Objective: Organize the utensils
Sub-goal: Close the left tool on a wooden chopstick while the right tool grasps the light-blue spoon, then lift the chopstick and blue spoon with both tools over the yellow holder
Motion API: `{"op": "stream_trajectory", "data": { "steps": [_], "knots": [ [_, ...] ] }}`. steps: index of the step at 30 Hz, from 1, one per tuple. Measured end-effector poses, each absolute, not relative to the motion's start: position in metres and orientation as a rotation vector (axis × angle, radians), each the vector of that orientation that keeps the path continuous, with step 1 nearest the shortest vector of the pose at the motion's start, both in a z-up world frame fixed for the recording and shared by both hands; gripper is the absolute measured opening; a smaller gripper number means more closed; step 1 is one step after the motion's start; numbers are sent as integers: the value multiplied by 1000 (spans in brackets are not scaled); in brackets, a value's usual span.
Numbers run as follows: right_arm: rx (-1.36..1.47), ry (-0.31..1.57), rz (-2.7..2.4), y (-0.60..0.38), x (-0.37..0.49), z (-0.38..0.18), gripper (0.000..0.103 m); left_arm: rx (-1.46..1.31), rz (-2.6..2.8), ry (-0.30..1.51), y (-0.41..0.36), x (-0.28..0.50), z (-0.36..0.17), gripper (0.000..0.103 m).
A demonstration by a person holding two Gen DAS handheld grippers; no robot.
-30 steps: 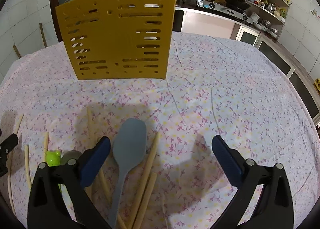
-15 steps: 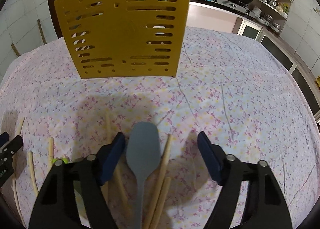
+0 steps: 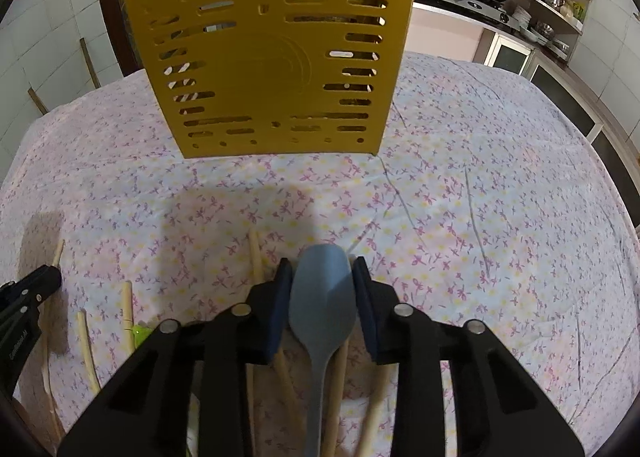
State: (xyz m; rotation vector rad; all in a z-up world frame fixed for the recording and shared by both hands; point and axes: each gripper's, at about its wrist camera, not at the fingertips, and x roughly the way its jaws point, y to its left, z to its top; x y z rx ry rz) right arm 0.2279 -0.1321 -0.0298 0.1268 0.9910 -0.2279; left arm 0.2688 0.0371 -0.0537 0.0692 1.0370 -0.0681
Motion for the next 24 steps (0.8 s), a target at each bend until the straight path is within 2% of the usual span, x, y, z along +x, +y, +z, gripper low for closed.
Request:
{"op": "stream_trajectory", "data": {
  "steps": [11,24],
  "knots": [
    [177,889,-194,-150,202,-15,32,47,-67,1000,37,256,-46,4],
    [205,696,-206,-191,172,40,32,-65,-124,820,38,221,16,4]
  ]
}}
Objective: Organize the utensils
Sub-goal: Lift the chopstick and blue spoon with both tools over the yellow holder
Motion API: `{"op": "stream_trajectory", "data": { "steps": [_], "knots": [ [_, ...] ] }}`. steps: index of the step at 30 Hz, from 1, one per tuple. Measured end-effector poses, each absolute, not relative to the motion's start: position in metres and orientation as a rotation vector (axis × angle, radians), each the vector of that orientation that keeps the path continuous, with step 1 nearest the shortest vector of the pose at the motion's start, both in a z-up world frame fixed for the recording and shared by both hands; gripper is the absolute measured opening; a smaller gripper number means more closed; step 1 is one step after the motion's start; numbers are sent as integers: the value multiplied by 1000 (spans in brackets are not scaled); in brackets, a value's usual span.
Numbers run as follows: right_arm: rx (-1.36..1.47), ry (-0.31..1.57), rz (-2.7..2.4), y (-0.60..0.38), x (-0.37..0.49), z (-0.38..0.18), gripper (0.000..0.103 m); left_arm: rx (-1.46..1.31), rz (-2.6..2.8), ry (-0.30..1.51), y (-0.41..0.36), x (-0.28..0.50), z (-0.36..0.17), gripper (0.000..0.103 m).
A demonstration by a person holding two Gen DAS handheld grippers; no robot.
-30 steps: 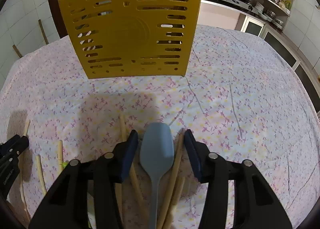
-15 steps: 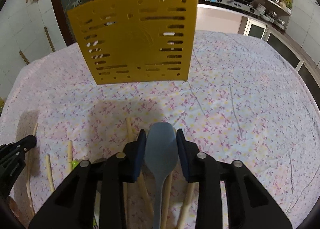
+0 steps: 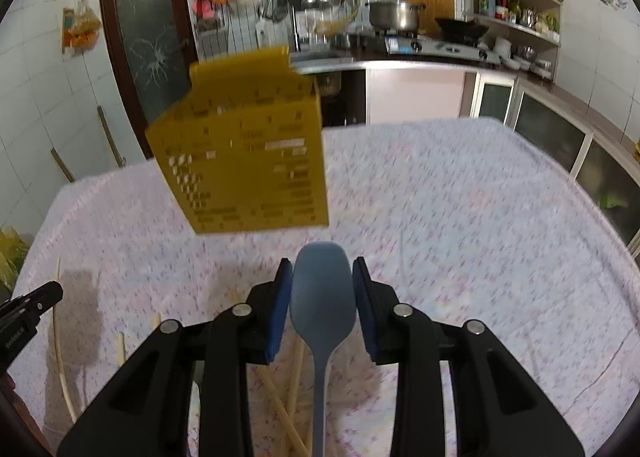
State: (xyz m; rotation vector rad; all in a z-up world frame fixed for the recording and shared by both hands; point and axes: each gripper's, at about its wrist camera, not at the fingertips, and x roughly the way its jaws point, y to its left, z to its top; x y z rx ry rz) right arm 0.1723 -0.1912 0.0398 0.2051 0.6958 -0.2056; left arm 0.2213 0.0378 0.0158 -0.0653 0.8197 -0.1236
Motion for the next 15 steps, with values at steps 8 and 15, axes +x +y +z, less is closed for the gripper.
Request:
{"op": "stream_trajectory", "data": {
  "steps": [8,15],
  "knots": [
    [185,574,-192,-203,164,71,32,-107,-171,694,22,213,62,4],
    [211,506,-161,-207,159,79,31,-94,-178,605,10,207,86,4]
  ]
}}
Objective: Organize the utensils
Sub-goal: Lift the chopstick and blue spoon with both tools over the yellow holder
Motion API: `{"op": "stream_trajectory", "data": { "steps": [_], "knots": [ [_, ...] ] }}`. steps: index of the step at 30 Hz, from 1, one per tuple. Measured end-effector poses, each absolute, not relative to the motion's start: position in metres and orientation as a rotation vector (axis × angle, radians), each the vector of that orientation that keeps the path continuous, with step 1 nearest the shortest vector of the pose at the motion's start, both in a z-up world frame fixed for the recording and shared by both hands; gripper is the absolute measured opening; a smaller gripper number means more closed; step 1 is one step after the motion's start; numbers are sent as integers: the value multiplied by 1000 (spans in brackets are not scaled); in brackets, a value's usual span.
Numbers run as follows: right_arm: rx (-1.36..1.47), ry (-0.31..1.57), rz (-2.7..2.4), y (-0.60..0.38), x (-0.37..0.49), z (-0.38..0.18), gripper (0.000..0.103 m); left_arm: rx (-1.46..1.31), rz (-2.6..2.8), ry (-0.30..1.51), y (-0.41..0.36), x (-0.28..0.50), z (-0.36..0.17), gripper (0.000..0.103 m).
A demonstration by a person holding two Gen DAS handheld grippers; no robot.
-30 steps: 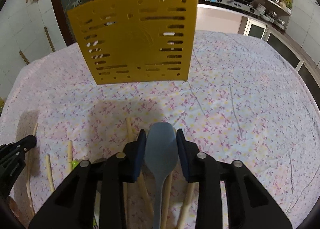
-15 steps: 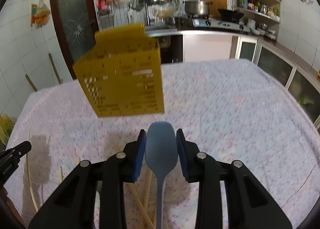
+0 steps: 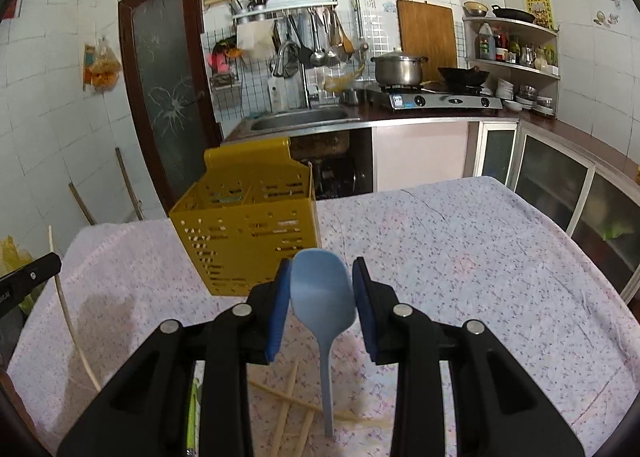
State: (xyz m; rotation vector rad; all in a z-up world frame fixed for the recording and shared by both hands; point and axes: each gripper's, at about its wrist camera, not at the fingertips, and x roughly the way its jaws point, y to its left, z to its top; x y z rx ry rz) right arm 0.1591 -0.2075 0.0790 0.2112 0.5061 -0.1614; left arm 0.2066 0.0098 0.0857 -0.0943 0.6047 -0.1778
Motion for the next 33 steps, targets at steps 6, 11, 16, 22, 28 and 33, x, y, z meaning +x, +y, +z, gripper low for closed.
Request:
{"op": "stream_trajectory", "data": {
  "steps": [6,11,16,22,28,33],
  "knots": [
    [224,417,-153,-213,154,108,31,-83,-184,524,-3,205,114,4],
    [227,334,-125,-218,172,151,31,-75,-210,428,-24,221,163,4],
    [199,256,-120,-223,211,192,31,-80,-249,287,-57,244,219,4],
    [208,223,-104,-230,261,203,31,-87,-255,218,-86,295,234,4],
    [228,276,-75,-230,309,161,31,-58,-222,278,-96,349,177,4],
    [211,332,-62,-228,317,126,31,-43,-203,359,-92,368,135,4]
  ]
}}
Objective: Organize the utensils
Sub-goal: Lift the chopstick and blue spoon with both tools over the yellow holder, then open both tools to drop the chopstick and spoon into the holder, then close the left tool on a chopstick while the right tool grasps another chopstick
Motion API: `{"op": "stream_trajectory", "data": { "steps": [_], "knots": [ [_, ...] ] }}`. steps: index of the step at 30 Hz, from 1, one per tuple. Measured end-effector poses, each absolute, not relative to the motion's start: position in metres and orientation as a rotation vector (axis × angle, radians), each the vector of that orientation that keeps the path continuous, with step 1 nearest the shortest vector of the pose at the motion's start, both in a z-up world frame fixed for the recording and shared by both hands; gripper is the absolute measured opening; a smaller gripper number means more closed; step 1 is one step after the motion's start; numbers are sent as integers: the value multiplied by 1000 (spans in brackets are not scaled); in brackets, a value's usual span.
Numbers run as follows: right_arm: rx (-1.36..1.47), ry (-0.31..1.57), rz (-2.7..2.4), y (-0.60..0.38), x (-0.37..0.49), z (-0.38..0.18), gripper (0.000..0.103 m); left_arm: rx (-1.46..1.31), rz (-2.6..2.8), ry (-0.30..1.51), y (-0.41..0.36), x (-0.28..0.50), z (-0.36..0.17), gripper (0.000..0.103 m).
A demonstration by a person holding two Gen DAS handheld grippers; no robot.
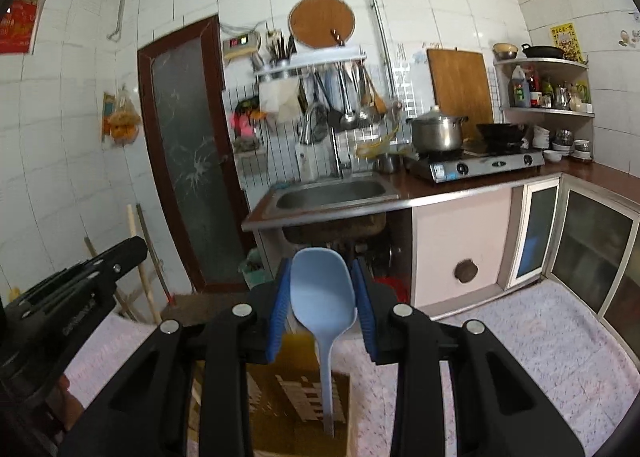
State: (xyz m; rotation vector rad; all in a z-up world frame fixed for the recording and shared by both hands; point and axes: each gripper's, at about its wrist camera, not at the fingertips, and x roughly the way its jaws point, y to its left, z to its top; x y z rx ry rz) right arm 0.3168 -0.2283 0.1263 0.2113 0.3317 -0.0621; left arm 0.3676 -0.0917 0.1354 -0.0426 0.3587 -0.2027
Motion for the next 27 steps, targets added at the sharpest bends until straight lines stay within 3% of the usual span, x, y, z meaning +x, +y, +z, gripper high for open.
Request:
{"op": "stream_trajectory", "data": {
  "steps": [2,3,4,5,8,10,16,27],
  "knots": [
    [211,357,-53,-230,311,121,32,-52,-186,372,-86,366,131,7],
    [199,375,-61,-231,306,119,38,-56,-171,384,-80,361,133,11],
    [191,387,-70,-233,301,119,54,-61,-159,389,-75,357,135,28],
    [184,405,-78,-234,296,119,60,-67,-150,391,-70,353,136,52],
    [172,449,-87,-239,273,117,63,-74,-115,375,-50,321,146,79],
    [169,477,-87,-240,253,111,68,-75,-108,384,-40,303,147,87],
    [162,641,-124,-233,198,66,71,-41,-72,477,-11,248,121,97],
    [146,816,-163,-204,143,-8,71,-59,4,749,22,206,6,98]
  ]
}}
